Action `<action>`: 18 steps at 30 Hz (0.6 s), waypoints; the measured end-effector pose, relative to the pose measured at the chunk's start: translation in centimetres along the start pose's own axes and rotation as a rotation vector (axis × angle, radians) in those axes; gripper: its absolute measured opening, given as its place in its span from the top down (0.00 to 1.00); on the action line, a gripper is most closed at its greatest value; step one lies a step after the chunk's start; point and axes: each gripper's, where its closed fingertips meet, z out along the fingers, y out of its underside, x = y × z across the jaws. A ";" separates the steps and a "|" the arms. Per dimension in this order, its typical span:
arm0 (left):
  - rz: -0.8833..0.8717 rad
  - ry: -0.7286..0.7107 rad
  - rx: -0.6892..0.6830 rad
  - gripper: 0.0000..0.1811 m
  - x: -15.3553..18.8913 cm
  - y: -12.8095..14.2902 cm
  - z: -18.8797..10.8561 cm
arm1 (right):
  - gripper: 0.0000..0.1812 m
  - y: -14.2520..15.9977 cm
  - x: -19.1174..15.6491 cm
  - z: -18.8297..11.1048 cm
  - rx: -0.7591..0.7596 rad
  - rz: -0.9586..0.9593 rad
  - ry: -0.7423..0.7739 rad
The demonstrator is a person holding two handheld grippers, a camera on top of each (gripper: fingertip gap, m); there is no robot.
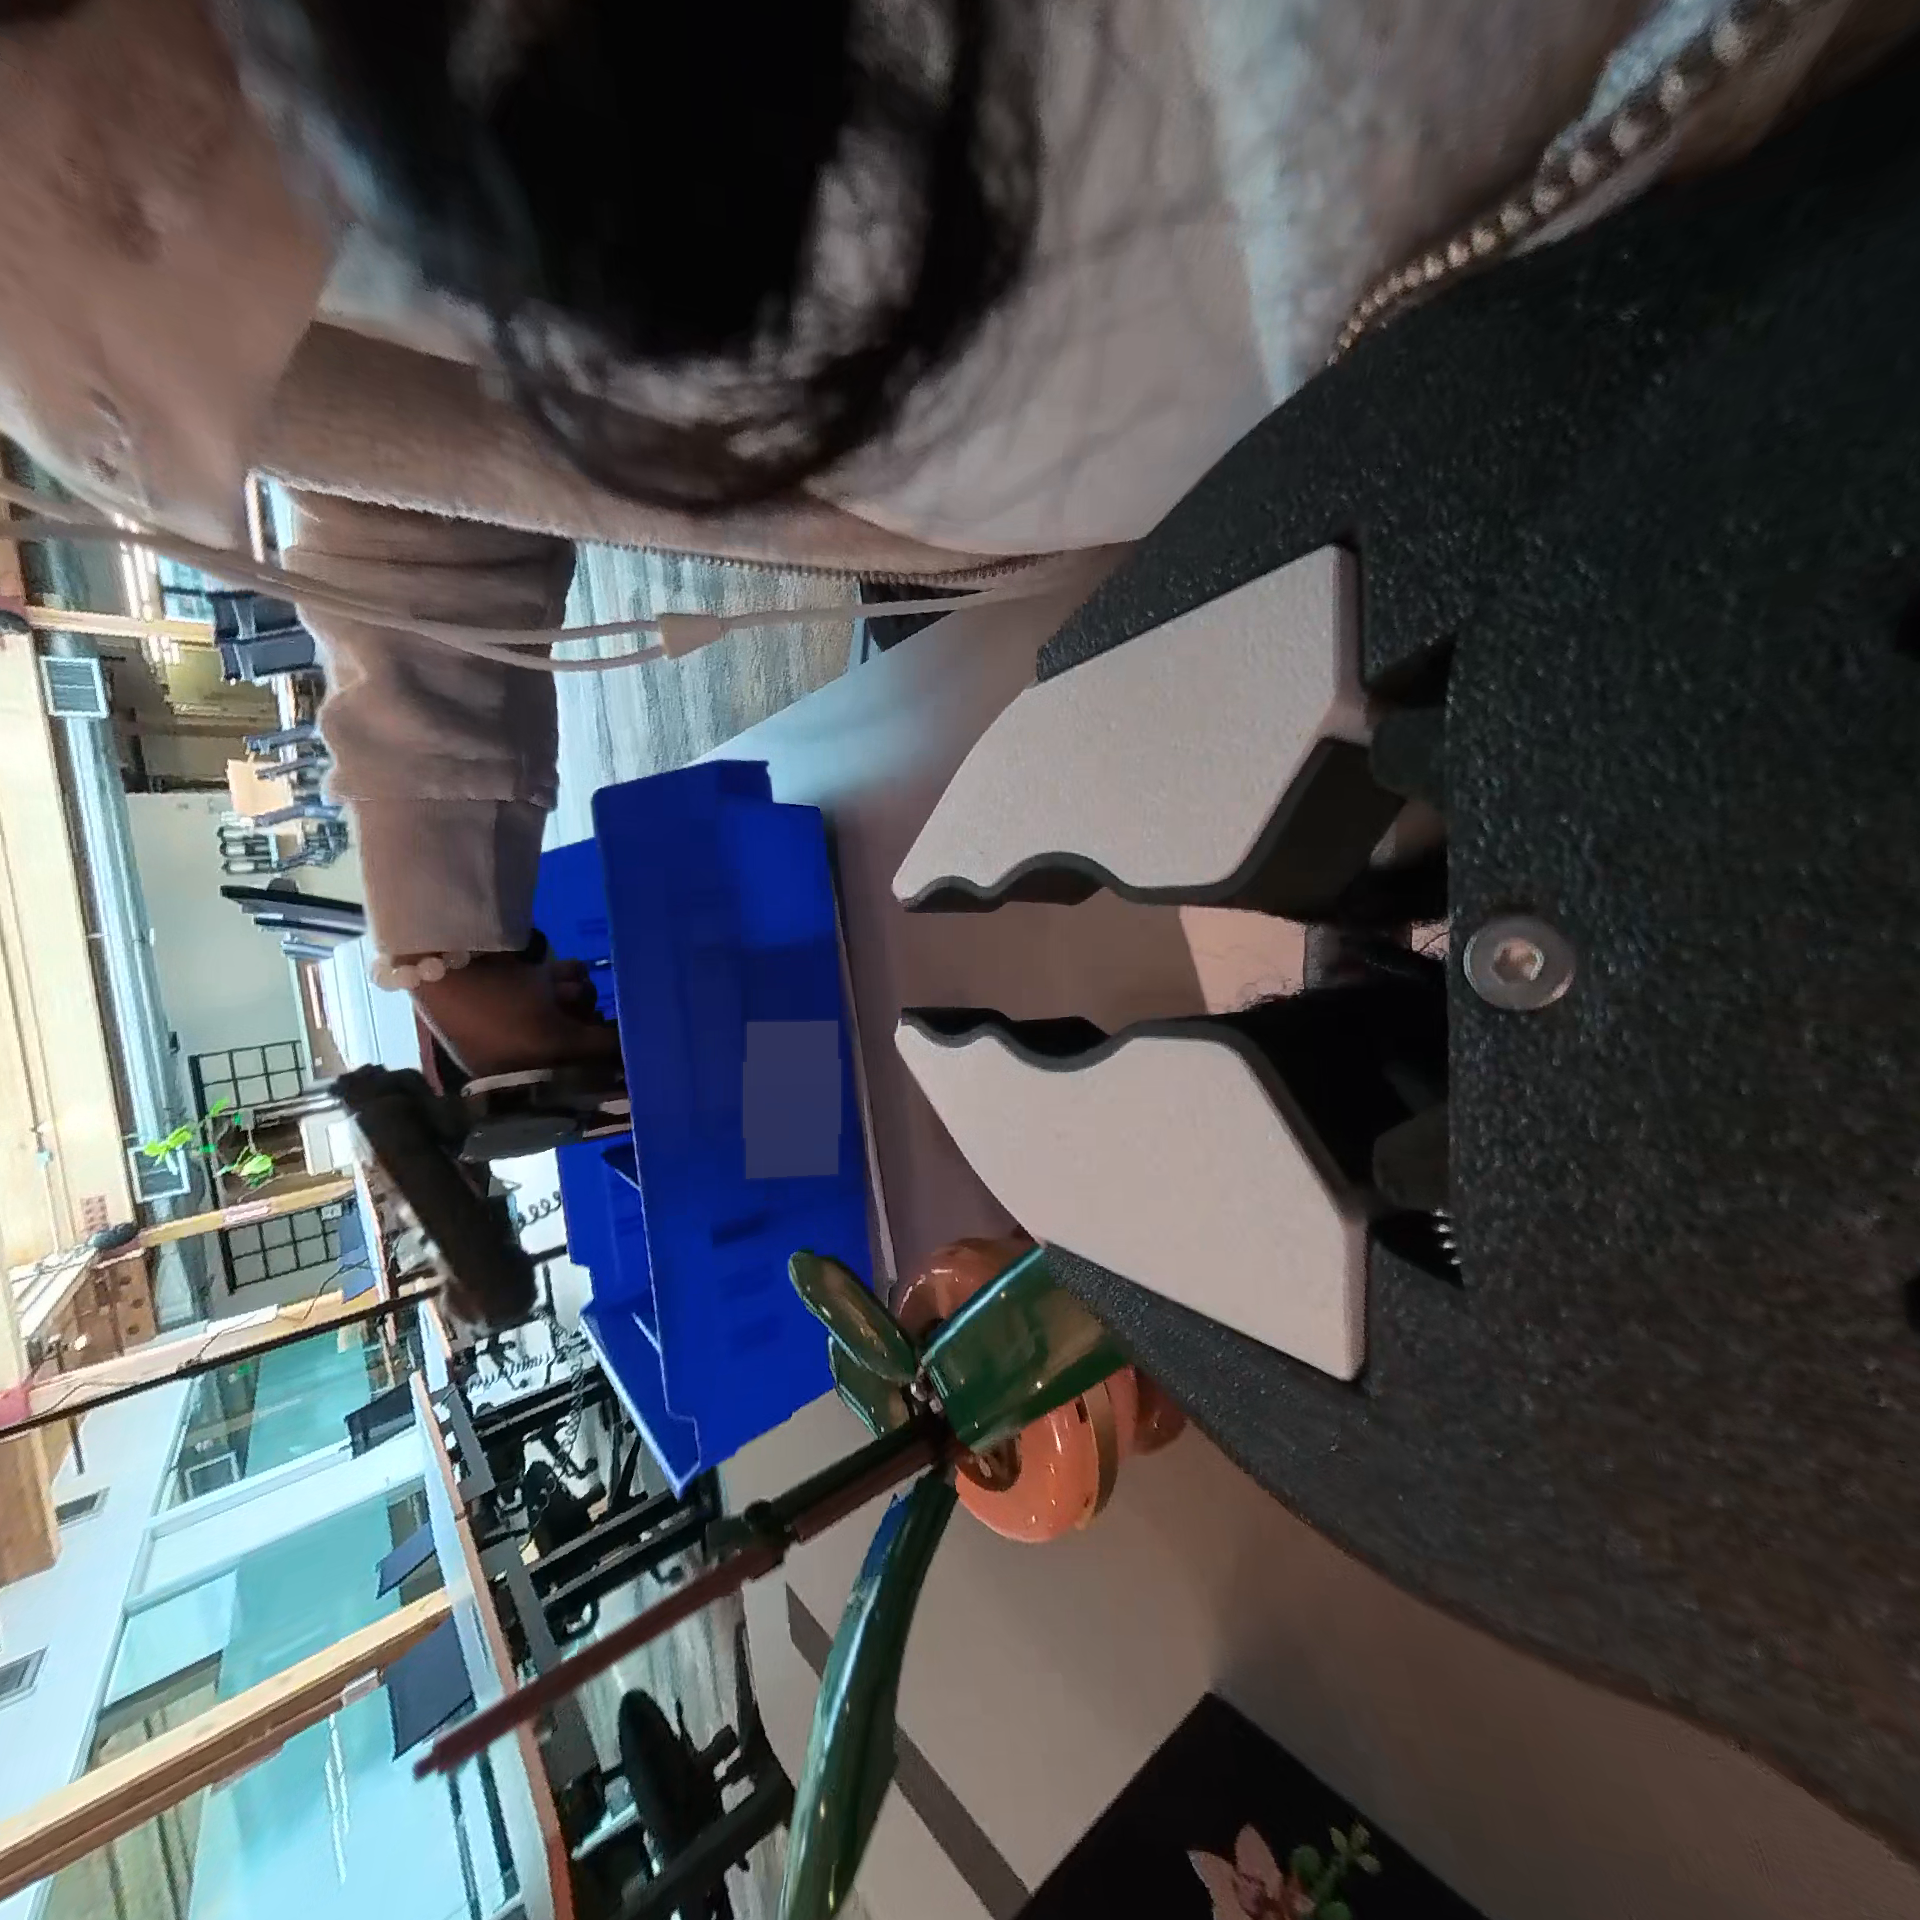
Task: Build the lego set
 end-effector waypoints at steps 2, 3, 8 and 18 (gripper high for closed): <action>0.004 -0.019 0.014 0.91 0.0 -0.2 -0.9 | 0.97 0.1 -0.1 -0.1 -0.002 -0.020 -0.002; 0.008 -0.029 0.020 0.91 0.0 -0.3 -1.3 | 0.97 -0.1 -0.2 -0.5 0.020 -0.034 0.001; 0.028 -0.066 0.035 0.91 0.3 -0.3 -3.3 | 0.97 -2.7 -2.0 -6.5 0.350 0.013 -0.025; 0.073 -0.084 -0.051 0.90 1.4 1.6 -6.5 | 0.97 -8.2 -28.9 -13.8 0.973 -0.446 -0.394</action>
